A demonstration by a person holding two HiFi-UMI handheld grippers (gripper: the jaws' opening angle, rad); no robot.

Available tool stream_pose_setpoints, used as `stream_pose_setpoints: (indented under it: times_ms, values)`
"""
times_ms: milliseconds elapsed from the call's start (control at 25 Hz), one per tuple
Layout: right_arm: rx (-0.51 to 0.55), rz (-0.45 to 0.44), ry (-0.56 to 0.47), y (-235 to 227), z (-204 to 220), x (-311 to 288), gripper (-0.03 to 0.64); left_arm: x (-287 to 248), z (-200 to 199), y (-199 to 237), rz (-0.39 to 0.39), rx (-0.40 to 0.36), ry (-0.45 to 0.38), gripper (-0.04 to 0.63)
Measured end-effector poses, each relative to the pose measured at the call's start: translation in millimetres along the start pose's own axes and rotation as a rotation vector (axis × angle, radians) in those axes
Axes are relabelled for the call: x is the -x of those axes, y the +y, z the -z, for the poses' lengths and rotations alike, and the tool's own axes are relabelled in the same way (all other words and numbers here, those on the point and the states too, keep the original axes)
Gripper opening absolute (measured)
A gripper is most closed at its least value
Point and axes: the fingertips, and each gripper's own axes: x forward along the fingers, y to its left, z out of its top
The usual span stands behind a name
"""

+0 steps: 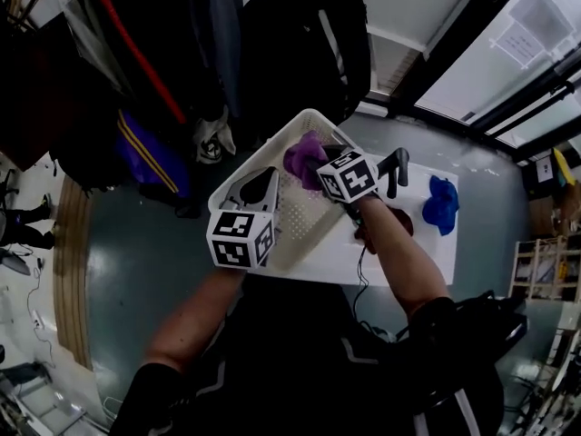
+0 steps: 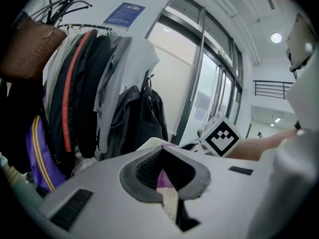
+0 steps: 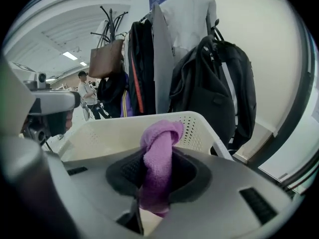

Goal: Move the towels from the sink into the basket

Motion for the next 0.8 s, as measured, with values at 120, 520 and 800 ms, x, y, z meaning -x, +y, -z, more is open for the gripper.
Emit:
stream_pose_setpoints:
  times_ms: [120, 520, 800]
  values:
    - [-0.002, 0.012, 0.043, -10, 11, -24, 0.106, -13, 13, 7, -0.02, 0.028, 0.033, 0.003]
    - [-0.003, 0.028, 0.207, -29, 43, -80, 0.106, -40, 46, 22, -0.064, 0.041, 0.118, 0.003]
    - [-0.005, 0.025, 0.254, -31, 60, -104, 0.106, -45, 54, 24, -0.073, 0.057, 0.138, 0.003]
